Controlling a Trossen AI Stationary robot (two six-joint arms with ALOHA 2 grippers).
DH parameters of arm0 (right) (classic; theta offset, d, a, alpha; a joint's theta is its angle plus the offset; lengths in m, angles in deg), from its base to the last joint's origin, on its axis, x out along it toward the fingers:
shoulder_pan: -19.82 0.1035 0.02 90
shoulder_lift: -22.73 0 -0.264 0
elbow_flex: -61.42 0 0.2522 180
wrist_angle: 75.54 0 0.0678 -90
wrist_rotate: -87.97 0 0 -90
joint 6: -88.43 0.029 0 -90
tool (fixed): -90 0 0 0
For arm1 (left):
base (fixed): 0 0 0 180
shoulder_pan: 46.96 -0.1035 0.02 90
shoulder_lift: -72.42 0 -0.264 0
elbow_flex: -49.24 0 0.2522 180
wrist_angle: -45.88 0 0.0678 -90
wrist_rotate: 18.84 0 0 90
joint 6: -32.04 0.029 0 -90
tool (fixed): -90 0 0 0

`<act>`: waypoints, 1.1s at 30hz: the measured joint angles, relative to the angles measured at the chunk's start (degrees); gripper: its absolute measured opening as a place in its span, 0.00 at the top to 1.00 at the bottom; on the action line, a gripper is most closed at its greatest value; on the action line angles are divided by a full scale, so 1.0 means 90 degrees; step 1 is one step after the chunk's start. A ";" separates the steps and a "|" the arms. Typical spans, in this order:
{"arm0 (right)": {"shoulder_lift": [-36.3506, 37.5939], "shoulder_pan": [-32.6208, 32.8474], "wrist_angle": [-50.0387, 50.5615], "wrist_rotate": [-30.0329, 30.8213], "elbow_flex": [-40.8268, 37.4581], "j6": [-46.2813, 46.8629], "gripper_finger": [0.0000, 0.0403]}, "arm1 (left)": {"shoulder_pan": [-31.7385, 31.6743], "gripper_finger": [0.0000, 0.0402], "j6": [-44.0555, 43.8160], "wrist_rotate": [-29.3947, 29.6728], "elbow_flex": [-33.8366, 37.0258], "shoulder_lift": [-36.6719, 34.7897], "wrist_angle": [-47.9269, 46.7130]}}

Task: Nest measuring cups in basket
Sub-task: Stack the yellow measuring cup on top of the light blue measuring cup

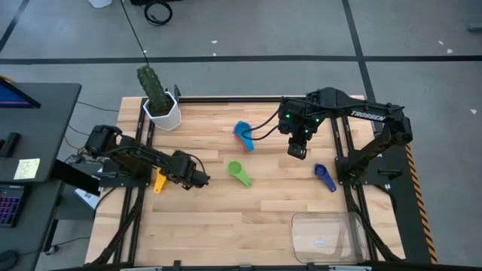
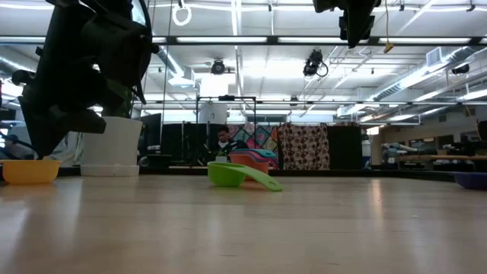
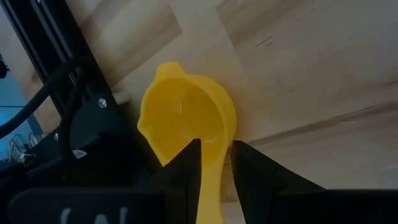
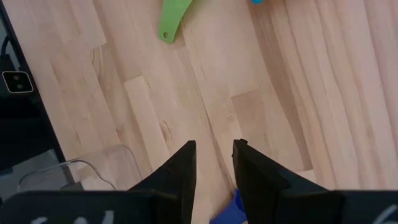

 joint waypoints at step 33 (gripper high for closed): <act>0.0000 -0.0002 -0.0003 0.0040 0.0002 -0.0021 0.73 | -0.0022 0.94 0.1009 -0.0075 0.0872 0.0002 0.1326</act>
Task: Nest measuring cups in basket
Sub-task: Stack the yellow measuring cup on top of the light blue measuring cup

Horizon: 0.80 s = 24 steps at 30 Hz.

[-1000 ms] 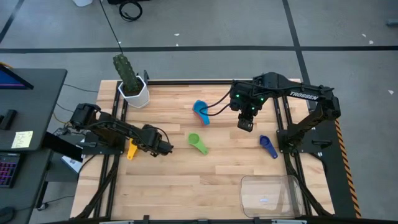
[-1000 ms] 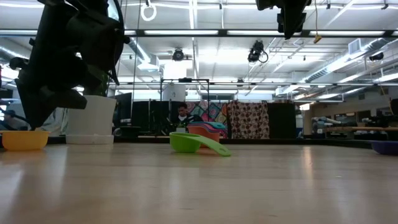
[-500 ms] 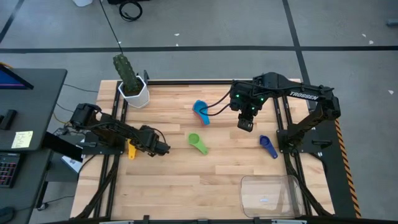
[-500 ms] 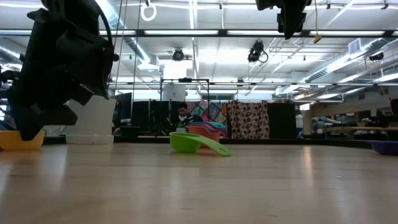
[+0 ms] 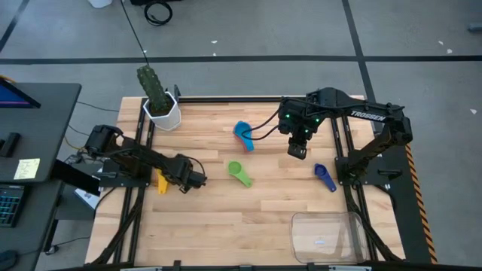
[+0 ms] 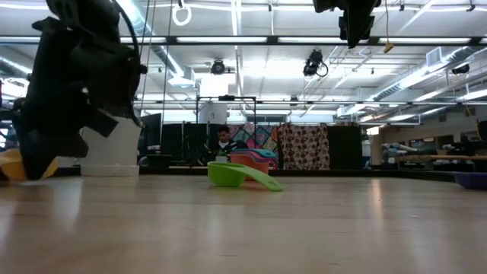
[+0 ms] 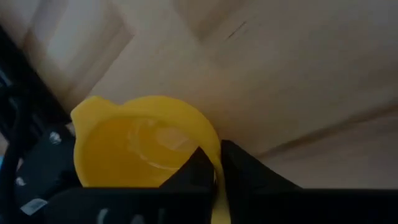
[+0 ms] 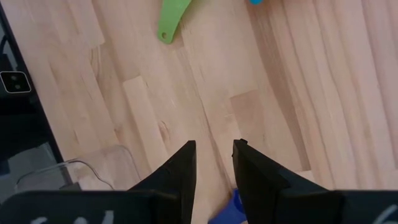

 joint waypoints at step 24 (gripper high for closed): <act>0.1339 -0.0682 0.0012 0.0365 0.0002 -0.1691 0.73 | -0.2211 0.95 0.2718 0.0198 -0.5676 0.0876 -0.1123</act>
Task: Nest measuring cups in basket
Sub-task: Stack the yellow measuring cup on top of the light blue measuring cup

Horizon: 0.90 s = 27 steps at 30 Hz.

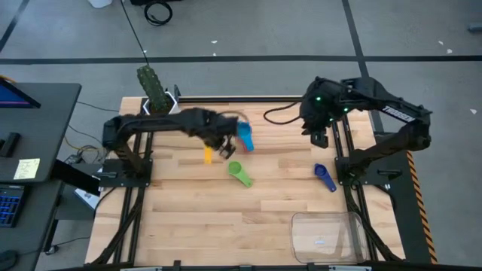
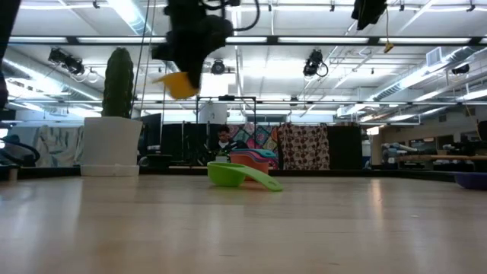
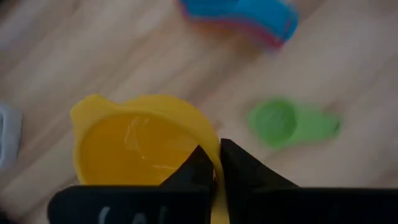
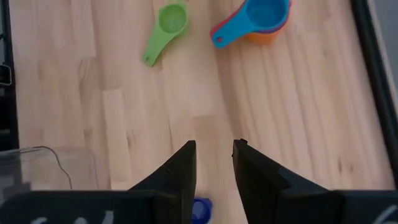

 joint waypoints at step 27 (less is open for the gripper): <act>0.0138 -0.1035 -0.0297 0.0348 0.0000 -0.0392 0.73 | -0.1120 0.95 -0.0422 -0.0761 -0.3962 0.3255 -0.0466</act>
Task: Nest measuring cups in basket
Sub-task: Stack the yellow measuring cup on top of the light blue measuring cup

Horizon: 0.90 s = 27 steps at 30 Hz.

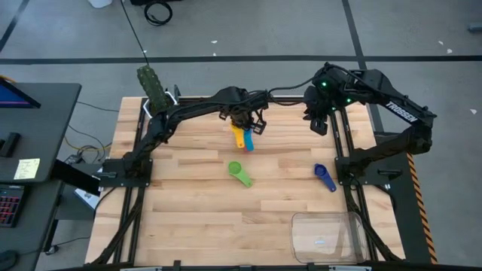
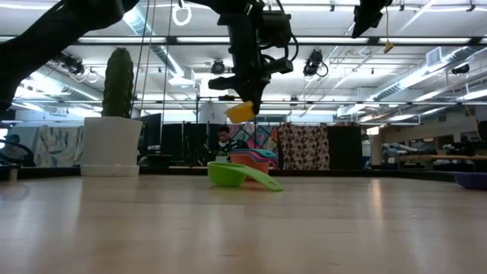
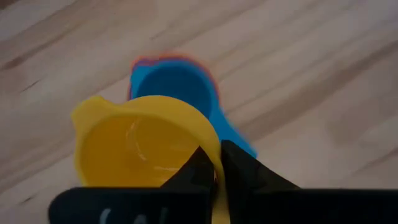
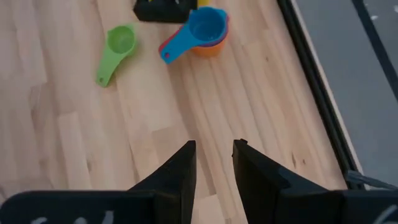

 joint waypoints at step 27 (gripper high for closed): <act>-0.0056 0.0014 -0.0065 0.0992 -0.0001 0.0263 0.73 | -0.0363 0.96 -0.0282 -0.0492 0.0012 0.0781 0.0471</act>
